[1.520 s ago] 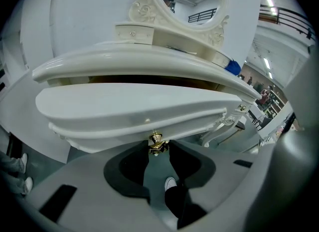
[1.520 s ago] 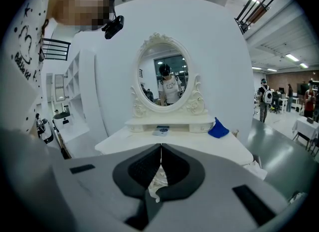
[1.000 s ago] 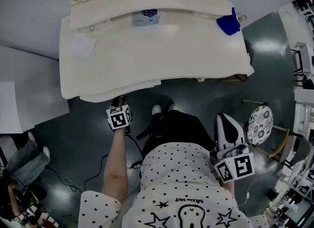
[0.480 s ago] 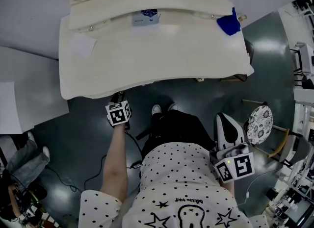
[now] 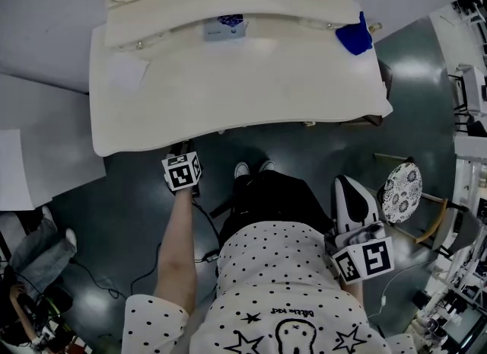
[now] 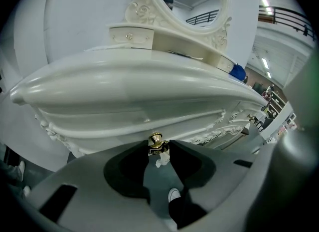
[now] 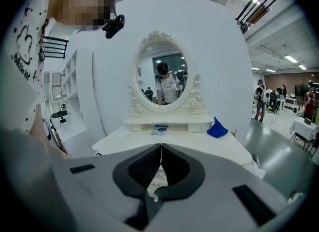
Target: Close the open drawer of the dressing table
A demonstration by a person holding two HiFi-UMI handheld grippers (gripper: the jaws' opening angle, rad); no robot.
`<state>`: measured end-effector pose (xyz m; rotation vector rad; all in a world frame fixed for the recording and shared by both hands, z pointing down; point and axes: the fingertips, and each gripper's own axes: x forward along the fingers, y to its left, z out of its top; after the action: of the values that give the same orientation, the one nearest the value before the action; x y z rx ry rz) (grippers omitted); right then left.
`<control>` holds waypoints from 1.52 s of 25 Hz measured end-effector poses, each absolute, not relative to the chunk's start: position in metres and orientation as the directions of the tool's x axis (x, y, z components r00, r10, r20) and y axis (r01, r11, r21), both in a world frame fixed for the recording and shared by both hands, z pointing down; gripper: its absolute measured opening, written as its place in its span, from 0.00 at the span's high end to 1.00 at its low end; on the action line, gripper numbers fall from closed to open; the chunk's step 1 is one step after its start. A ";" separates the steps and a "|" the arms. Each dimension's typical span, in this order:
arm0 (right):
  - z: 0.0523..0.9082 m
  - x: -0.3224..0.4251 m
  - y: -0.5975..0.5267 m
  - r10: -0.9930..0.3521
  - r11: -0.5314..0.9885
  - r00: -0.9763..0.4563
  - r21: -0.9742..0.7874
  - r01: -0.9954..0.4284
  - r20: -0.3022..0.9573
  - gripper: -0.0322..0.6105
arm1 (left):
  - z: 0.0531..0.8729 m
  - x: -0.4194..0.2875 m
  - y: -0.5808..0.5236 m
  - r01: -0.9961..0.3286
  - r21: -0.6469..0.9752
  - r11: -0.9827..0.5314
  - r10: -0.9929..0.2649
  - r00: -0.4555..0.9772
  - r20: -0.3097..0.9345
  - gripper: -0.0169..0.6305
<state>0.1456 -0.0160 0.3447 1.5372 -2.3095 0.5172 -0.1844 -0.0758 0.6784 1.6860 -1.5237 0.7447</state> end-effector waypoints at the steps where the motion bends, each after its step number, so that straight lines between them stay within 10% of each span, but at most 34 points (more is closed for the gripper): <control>1: 0.345 0.145 -0.016 -0.811 0.357 -0.371 -0.121 -0.926 0.452 0.94 | 0.679 -0.184 -0.076 -0.990 0.137 -0.032 -0.567 0.131 0.814 0.76; 28: 0.345 0.133 -0.018 -0.788 0.413 -0.427 -0.135 -0.901 0.444 0.94 | 0.675 -0.183 -0.048 -0.985 0.175 -0.004 -0.575 0.145 0.806 0.76; 38: 0.347 0.123 -0.016 -0.767 0.460 -0.480 -0.157 -0.874 0.425 0.94 | 0.582 -0.166 -0.047 -0.979 0.190 -0.079 -0.731 0.186 0.656 0.96</control>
<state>0.1231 -0.0160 0.3466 1.4016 -2.4193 0.5156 -0.1662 -0.0465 0.5819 1.8680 -1.6008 0.5322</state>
